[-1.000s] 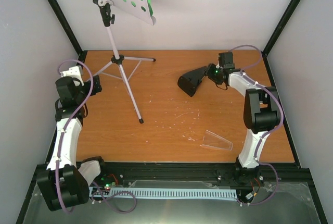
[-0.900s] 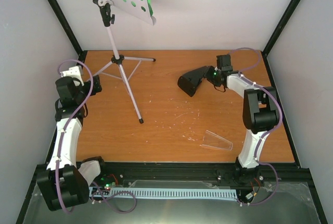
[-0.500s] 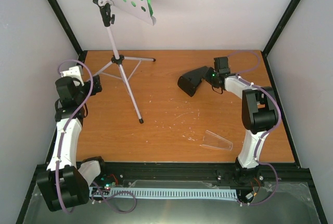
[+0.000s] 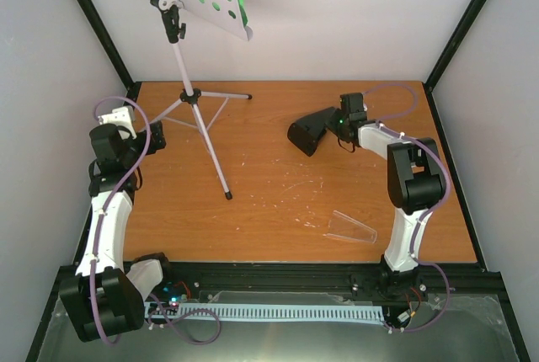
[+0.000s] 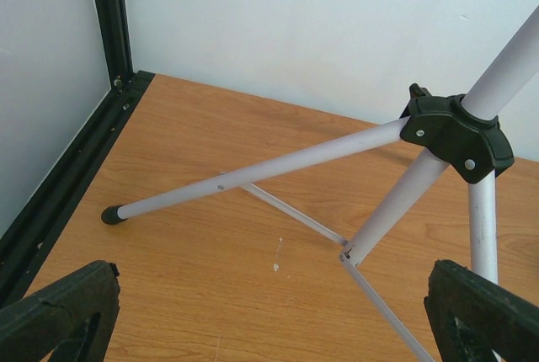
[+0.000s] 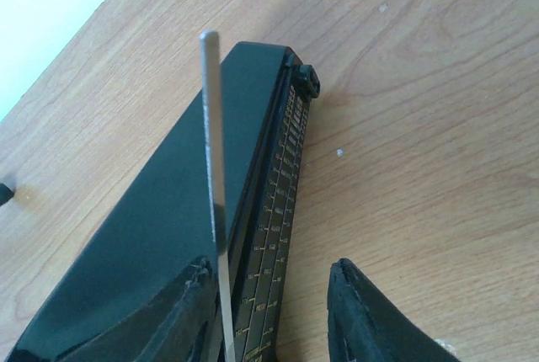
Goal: Pack up the instrument practice props
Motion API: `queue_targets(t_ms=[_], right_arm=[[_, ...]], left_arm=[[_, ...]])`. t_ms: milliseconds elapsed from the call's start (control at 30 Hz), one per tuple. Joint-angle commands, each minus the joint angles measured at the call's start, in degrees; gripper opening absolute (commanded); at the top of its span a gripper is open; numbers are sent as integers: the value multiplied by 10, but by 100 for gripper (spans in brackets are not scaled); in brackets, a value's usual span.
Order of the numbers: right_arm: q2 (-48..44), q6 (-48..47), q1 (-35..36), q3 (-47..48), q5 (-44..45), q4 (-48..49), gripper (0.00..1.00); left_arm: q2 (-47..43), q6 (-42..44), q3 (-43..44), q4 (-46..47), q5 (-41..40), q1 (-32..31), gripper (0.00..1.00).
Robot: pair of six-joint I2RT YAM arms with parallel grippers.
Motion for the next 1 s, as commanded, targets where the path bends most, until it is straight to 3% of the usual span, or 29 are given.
queue_targets(t_ms=[0,400,700,967], right_arm=[[6,17,11,10,41,12,35],[2,23,11,15,49,6,3],[-48,-14,11,-14,31,-2,3],[-121,-34,73,-103,3,-9,3]], left_arm=[[-12,-7,13,10,7,0,99],[-9,-7,14,10,8,0,100],[-12,-7,14,10,7,0,99],[-9,-10,14,10,11,0,99]])
